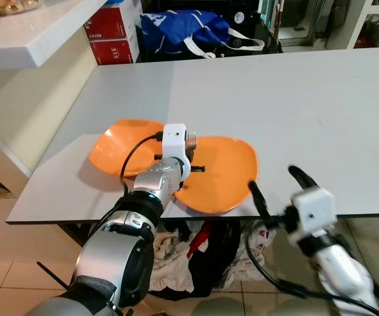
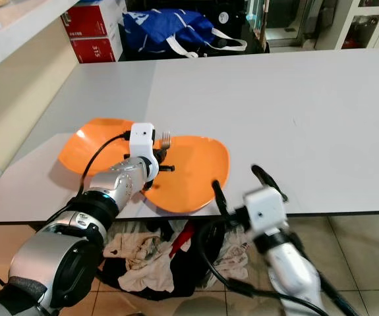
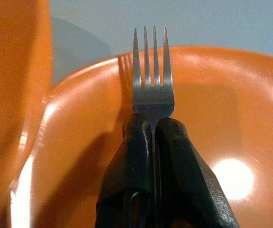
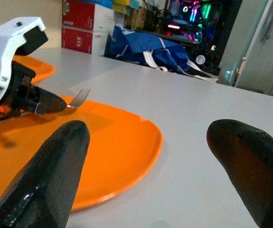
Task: Setting the table
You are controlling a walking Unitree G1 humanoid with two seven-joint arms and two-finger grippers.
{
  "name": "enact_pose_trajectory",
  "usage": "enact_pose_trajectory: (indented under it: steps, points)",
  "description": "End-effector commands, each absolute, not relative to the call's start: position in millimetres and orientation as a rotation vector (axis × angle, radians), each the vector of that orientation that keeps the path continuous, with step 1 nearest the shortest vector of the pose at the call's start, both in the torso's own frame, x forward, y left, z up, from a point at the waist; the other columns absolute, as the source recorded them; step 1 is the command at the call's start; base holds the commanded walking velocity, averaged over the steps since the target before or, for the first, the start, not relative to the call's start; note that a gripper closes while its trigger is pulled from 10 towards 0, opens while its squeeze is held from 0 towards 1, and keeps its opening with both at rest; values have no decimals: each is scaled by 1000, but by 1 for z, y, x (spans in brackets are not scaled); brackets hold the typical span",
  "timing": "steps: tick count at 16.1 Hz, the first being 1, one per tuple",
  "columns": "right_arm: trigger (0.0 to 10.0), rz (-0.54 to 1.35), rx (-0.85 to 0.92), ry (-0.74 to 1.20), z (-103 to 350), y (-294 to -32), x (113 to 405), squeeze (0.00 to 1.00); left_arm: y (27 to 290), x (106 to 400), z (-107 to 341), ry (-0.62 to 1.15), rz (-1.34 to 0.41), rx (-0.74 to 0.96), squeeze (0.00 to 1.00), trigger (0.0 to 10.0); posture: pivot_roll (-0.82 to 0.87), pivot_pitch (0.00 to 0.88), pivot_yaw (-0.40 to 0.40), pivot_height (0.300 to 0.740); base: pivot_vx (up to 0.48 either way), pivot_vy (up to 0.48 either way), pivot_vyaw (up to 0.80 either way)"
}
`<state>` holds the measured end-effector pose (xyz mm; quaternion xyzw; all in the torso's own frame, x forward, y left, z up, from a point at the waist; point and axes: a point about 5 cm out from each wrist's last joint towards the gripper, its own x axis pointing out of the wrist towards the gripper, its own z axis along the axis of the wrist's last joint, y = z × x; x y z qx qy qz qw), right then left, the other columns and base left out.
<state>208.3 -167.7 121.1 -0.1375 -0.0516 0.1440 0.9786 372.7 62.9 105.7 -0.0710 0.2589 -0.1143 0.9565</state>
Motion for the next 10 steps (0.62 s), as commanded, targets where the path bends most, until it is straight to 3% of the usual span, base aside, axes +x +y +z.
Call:
enact_pose_trajectory:
  steps: [1,10]
  points:
    - [10000,299,-272,-110,127,-170,208,35,61,378,115,493,-240,-133,0,0,-230,7,129,740,0,0,0]
    - [10000,444,-274,-55,129,-176,199,31,55,370,100,555,-227,-107,0,0,-237,18,119,740,0,0,0]
